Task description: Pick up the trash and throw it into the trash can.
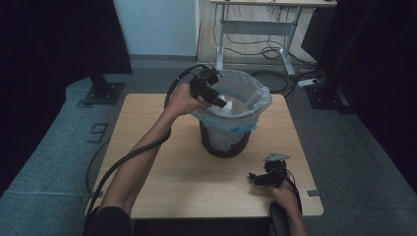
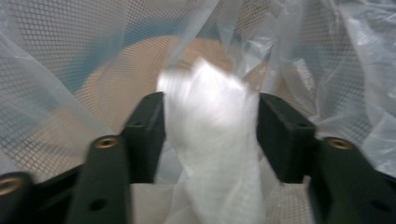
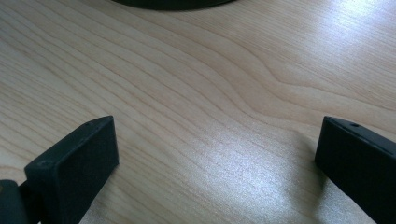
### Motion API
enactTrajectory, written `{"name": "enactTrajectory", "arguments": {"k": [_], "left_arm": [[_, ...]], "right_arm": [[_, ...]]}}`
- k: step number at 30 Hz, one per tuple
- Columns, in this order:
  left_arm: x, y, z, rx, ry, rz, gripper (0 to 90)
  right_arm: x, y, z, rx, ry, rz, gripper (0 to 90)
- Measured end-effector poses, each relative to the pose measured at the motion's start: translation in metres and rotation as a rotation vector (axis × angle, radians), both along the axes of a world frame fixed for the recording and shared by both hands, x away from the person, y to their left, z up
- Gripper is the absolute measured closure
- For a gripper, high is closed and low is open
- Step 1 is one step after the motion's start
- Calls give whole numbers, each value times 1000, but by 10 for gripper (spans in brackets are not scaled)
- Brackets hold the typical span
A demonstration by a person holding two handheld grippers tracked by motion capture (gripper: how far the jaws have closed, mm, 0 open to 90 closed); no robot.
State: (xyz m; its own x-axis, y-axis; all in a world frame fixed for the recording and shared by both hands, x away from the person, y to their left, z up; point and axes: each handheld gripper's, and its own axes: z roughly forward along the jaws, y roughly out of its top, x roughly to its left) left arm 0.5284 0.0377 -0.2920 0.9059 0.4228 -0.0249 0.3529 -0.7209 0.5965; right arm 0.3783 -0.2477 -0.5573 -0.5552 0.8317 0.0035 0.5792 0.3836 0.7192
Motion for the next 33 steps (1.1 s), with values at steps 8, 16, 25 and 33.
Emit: {"name": "enactTrajectory", "arguments": {"k": [8,16,25,33], "left_arm": [[-1,2,2,-17,-23,14,188],[-8,8,12,-29,-36,3,146],[-15,23,21,-51,-33,4,139],[-21,38,27,-55,-53,19,102]], "right_arm": [[0,0,0,0,0,2,0],[0,0,0,1,0,2,0],[0,0,0,1,1,2,0],[0,0,0,1,1,2,0]]}}
